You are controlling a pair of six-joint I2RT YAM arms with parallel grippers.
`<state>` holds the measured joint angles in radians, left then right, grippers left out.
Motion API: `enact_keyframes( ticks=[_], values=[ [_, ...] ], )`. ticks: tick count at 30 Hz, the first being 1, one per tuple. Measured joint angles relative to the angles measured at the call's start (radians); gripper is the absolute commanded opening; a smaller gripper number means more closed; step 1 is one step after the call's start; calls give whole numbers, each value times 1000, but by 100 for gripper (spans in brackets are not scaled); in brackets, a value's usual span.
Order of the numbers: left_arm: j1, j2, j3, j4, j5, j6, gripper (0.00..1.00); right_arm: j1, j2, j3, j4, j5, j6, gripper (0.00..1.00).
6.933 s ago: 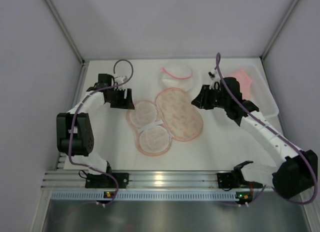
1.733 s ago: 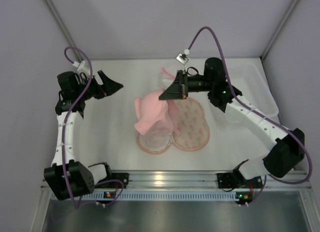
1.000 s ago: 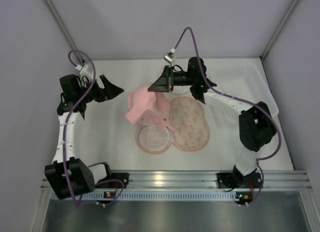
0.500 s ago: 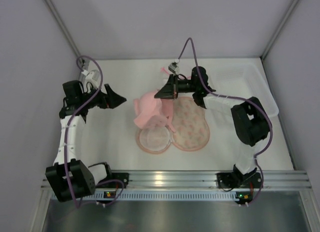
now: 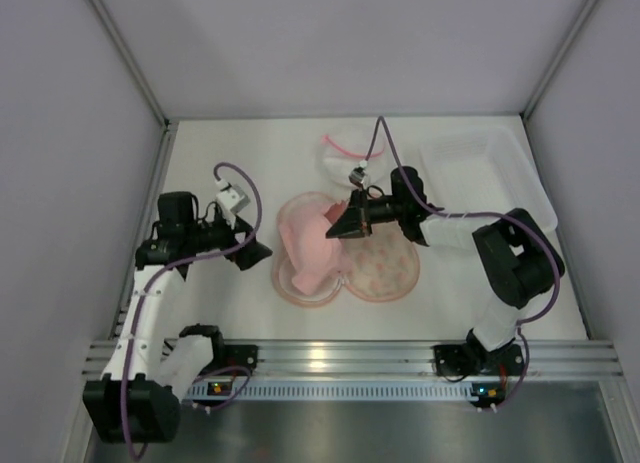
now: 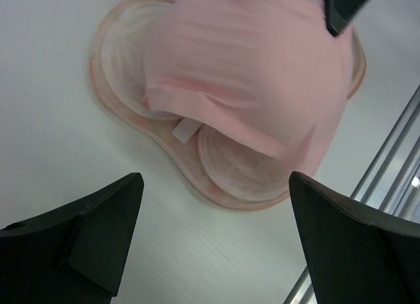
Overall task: Place the bra in the laundry bag and zip it closed
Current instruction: Place the bra in the laundry bag.
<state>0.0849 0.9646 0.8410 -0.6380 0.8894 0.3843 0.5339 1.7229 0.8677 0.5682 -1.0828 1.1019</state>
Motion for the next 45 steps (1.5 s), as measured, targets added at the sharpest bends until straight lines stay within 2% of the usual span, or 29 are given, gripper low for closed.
enact_keyframes(
  ticks=[4,9,12,16,18,23,25,29,31,38,45],
  values=[
    [-153,-166,-111,-22,-68,117,99,1,0,-23,42,13,61,0],
    [-206,-372,-209,-15,-159,312,99,8,0,-55,98,34,127,0],
    [-228,-426,-224,-12,-177,424,99,15,2,-56,122,44,155,0],
    [-253,-416,-231,22,-211,510,99,18,8,-54,153,53,186,0],
    [-268,-362,-227,66,-250,499,99,18,13,-50,163,53,195,0],
    [-284,-103,-108,159,-295,380,99,18,30,-6,168,50,207,0],
    [-303,-99,-106,197,-309,354,99,16,54,37,170,41,208,0],
    [-436,-124,-117,270,-378,350,99,6,111,135,164,16,190,0],
    [-465,-118,-121,291,-393,347,99,0,144,197,154,-7,172,0],
    [-466,-68,-125,324,-424,296,99,-32,233,331,148,-63,132,0],
    [-466,-69,-130,355,-478,225,99,-39,266,249,332,-72,127,0]
  ],
)
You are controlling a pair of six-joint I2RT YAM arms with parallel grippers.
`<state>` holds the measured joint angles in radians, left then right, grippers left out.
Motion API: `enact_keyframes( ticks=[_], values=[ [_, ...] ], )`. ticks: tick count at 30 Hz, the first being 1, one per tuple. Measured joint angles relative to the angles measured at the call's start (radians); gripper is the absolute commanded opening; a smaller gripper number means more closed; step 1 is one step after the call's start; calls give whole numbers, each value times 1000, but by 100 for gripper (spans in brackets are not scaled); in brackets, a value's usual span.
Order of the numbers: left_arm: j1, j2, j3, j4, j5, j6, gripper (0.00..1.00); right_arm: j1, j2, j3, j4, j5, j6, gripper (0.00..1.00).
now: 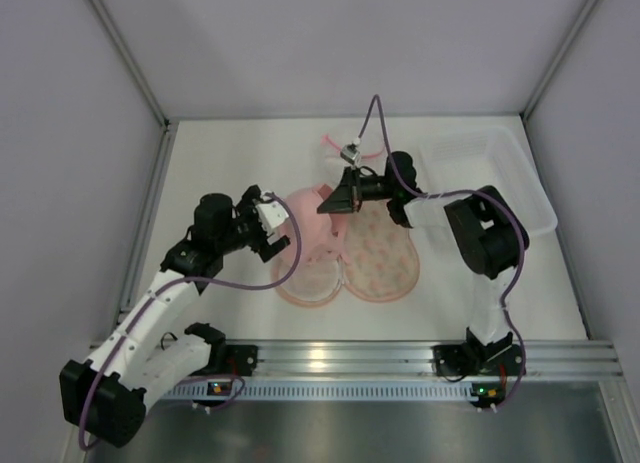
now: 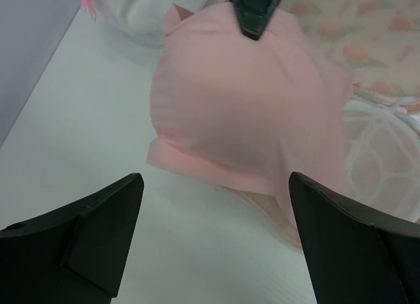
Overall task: Place the bra in the laundry bag and zip it closed
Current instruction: Place the bra in the laundry bag.
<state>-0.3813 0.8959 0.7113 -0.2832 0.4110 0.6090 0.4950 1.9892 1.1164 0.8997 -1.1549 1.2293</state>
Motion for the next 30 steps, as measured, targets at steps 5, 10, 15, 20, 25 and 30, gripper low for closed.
enact_keyframes(
  ticks=[5,10,15,20,25,30],
  values=[
    [0,-40,-7,6,-49,-70,99,24,-12,-136,0,12,-148,0],
    [0,-101,-12,2,-74,-111,99,61,-78,-263,-116,51,-333,4],
    [0,-117,-20,-16,-88,-138,99,84,-144,-382,-138,78,-380,8],
    [0,-107,-29,-35,-91,-167,99,100,-177,-448,-154,96,-373,41],
    [0,-62,-29,-40,-114,-204,99,106,-245,-438,-309,101,-457,47],
    [0,-12,-25,-70,-117,-272,99,78,-334,-367,-572,115,-612,54]
  ],
)
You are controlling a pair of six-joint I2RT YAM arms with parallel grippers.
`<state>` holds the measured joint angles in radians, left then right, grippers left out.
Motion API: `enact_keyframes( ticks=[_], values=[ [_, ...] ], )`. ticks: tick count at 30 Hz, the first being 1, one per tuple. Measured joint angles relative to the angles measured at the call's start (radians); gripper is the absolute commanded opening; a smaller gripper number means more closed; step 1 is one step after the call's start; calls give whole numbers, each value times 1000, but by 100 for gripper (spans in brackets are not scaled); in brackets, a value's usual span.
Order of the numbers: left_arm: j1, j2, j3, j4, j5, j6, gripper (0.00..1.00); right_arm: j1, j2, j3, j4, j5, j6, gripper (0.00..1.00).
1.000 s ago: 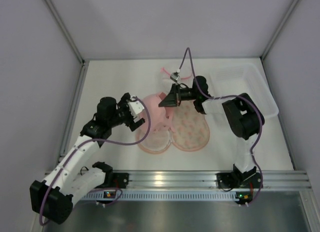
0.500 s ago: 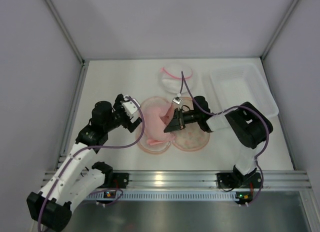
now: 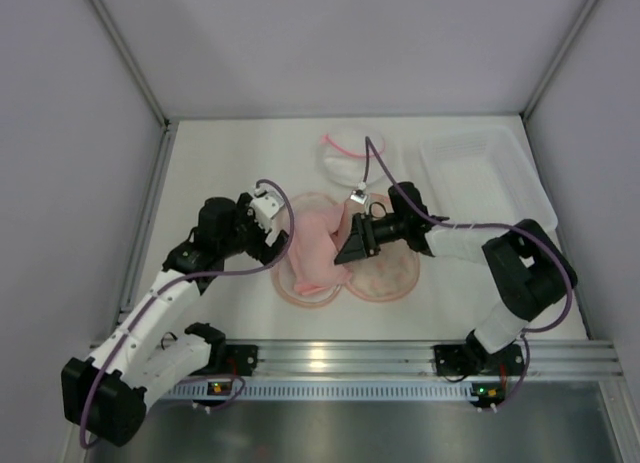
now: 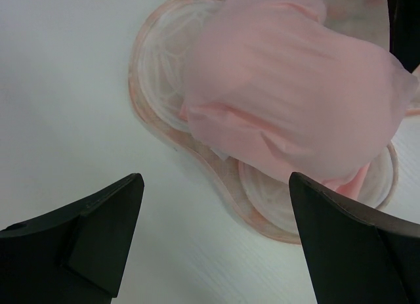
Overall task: Place the bra in the laundry bag and zip it closed
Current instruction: Place the bra in the laundry bag, then adjust the bra in the laundry bag.
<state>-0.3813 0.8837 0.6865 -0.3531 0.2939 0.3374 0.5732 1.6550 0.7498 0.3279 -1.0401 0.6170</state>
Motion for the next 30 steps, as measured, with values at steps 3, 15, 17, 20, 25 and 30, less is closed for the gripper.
enact_keyframes(
  ticks=[3,15,17,20,25,30],
  values=[
    [12,46,8,-19,27,-69,99,-42,-50,46,-129,15,-86,64],
    [318,259,64,-13,280,-360,84,-131,-55,133,-307,87,-137,64],
    [346,317,88,-13,323,-378,83,-161,-45,177,-319,97,-127,65],
    [364,406,130,-5,387,-416,85,-189,1,299,-372,101,-123,73],
    [367,499,166,74,482,-559,85,-190,88,461,-435,105,-112,79],
    [351,573,163,158,518,-701,81,-170,200,522,-505,140,-129,84]
  ],
)
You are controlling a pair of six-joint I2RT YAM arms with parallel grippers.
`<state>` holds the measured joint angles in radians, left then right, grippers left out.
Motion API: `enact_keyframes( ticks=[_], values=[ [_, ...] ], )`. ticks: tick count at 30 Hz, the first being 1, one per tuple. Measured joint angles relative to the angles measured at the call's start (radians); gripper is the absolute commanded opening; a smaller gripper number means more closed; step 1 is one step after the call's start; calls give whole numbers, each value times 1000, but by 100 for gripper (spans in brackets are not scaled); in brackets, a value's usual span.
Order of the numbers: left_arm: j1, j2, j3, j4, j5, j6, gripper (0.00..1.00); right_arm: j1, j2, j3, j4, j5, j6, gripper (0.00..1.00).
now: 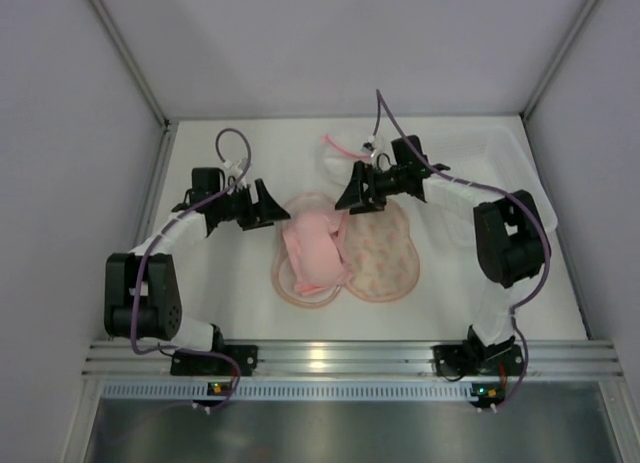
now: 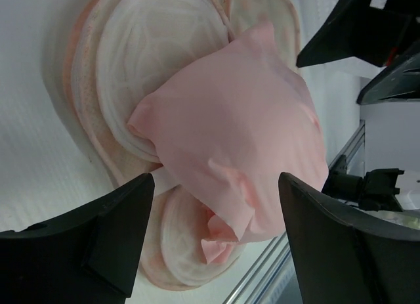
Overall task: Place the bra in the laundry bag and zip it closed
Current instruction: Adjust the bra in the laundry bag.
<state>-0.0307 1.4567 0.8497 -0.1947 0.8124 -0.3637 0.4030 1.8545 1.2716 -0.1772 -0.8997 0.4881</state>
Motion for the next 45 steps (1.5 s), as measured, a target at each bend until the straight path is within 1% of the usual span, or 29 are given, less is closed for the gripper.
enact_keyframes(
  ticks=[2,3,4,5,7,9,10,11,14,15,17,18,20,23,26,29,31,32,33,35,36,37,38,40,41,43,44,45],
  values=[
    [-12,27,-3,24,7,-37,79,3,37,0,-29,18,-11,86],
    [-18,41,-4,37,10,-55,79,5,54,0,-35,23,-14,89],
    [-23,55,-5,48,11,-69,79,5,68,0,-41,26,-13,97],
    [-29,67,-7,62,13,-87,78,5,82,-1,-42,27,-9,99],
    [-39,92,-8,87,16,-120,78,5,98,-2,-35,25,3,99],
    [-47,111,-8,115,21,-153,74,5,106,-3,-17,15,24,99],
    [-50,122,-8,131,23,-168,71,6,107,-4,-5,11,33,99],
    [-51,133,-8,144,26,-183,64,8,108,-6,8,6,42,99],
    [-53,145,-10,175,31,-214,54,23,115,-8,51,-15,71,99],
    [-53,145,-12,185,33,-221,51,31,119,-10,67,-22,81,99],
    [-53,145,-14,209,37,-237,49,50,121,-23,104,-33,105,99],
    [-53,145,-14,216,37,-241,45,61,121,-32,121,-42,120,99],
    [-53,139,-14,226,37,-245,43,79,130,-46,158,-55,147,99],
    [-51,122,-14,237,37,-247,40,97,151,-59,210,-71,189,95],
    [-47,109,-14,240,36,-241,40,106,168,-62,256,-79,219,93],
    [-42,103,-14,239,35,-232,41,111,180,-62,314,-89,256,88],
    [-42,98,-14,233,31,-217,42,113,184,-63,351,-92,283,81],
    [-42,94,-14,228,27,-208,42,113,185,-68,378,-93,295,76],
    [-42,89,-14,222,25,-198,42,114,185,-76,418,-94,312,67],
    [-41,76,-14,211,20,-178,43,114,184,-103,508,-95,357,59],
    [-40,68,-14,207,20,-166,43,114,184,-122,558,-98,384,48],
    [-40,60,-14,200,19,-157,43,114,184,-142,611,-98,410,44],
    [-38,50,-14,192,19,-147,43,114,184,-164,666,-102,443,33],
    [-32,35,-14,174,18,-124,43,114,184,-189,745,-108,488,22],
    [-29,31,-14,166,18,-115,43,114,184,-198,779,-111,508,12],
    [-23,27,-14,154,18,-98,43,115,184,-208,837,-117,541,7],
    [-22,26,-14,146,18,-89,43,115,184,-215,873,-122,555,2],
    [-20,24,-14,137,18,-78,43,116,184,-219,894,-124,563,0]
  ],
)
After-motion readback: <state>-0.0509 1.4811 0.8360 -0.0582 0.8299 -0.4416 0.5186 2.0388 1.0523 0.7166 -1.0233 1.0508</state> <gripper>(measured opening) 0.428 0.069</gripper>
